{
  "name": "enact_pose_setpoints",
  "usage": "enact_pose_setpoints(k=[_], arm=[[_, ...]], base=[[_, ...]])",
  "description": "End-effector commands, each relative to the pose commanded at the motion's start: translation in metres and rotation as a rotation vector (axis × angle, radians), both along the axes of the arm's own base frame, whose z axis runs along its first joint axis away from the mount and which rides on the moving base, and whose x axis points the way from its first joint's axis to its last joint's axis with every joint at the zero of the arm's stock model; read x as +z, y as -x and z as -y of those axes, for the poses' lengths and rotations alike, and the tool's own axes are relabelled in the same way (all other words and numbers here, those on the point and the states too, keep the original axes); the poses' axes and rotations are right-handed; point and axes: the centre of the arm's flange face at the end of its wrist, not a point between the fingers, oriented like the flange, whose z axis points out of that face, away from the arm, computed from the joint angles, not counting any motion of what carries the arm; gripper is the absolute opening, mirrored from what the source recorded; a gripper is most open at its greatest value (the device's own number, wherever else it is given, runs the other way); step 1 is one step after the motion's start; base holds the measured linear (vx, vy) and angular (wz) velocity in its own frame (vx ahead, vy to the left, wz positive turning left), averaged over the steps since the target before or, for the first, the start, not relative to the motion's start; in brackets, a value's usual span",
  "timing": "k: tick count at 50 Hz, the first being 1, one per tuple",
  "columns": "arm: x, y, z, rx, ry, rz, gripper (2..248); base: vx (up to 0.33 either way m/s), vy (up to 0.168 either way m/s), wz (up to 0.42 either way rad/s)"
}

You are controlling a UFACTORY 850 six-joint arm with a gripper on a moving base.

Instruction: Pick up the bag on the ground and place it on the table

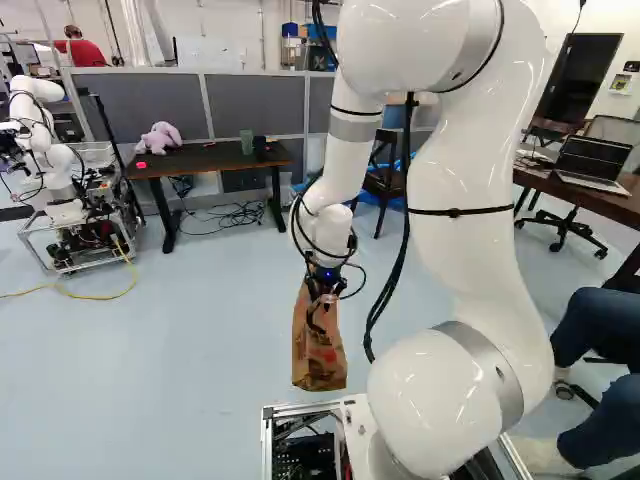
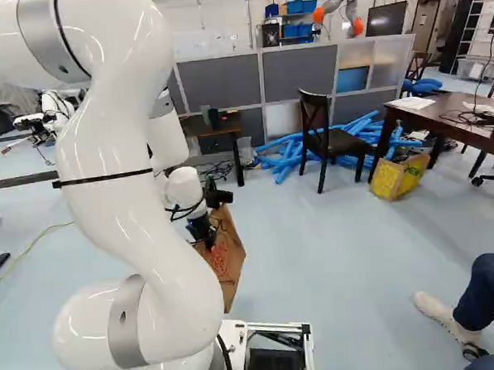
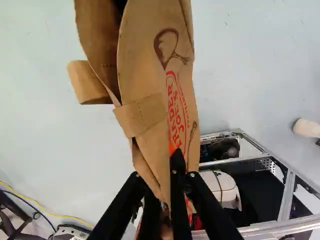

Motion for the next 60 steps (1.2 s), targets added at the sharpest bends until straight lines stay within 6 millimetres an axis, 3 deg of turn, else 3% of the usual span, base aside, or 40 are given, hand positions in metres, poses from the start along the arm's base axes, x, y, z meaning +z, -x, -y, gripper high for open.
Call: enact_pose_setpoints(k=[23, 60], arm=[[0.034, 0.007, 0.014, -0.033, -0.017, 0.015, 25], [0.086, 0.001, 0.027, -0.044, -0.039, 0.108, 25]], base=[[0.0, 0.0, 0.0], [0.0, 0.0, 0.0]])
